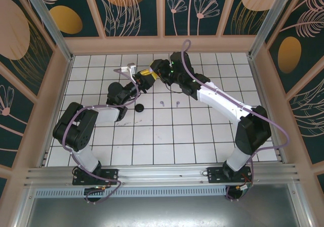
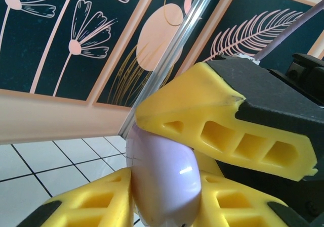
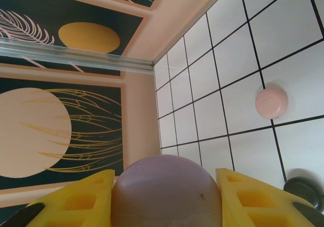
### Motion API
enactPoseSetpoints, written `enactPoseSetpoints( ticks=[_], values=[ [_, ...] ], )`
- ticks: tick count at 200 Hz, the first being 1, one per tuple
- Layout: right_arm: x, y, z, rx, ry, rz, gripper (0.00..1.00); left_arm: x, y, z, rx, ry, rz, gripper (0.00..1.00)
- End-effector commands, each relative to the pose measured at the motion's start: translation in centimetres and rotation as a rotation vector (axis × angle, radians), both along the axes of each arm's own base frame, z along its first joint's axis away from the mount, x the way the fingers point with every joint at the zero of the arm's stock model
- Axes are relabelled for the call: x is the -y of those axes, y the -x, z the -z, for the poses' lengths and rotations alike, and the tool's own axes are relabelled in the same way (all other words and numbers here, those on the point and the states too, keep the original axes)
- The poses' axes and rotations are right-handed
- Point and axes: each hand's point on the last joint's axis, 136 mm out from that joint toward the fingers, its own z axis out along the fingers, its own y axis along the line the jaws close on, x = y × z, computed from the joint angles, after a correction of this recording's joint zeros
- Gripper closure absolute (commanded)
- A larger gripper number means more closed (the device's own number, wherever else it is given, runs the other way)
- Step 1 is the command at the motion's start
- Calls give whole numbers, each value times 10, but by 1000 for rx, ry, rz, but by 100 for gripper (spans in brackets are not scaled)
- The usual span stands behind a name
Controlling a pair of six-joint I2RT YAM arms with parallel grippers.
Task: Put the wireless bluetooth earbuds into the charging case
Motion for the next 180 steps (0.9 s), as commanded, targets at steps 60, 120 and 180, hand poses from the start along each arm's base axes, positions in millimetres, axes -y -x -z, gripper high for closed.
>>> enactPoseSetpoints(
  ticks=[60,120,180],
  values=[
    [0,7,-37,61,-61,-7,71,-3,9,-23,73,41,5,86],
    [22,-4,-65,137,-74,46,33,0,10,-30,67,57,34,100],
    [96,8,-96,343,60,110,29,16,29,-33,64,-27,173,100]
  ],
)
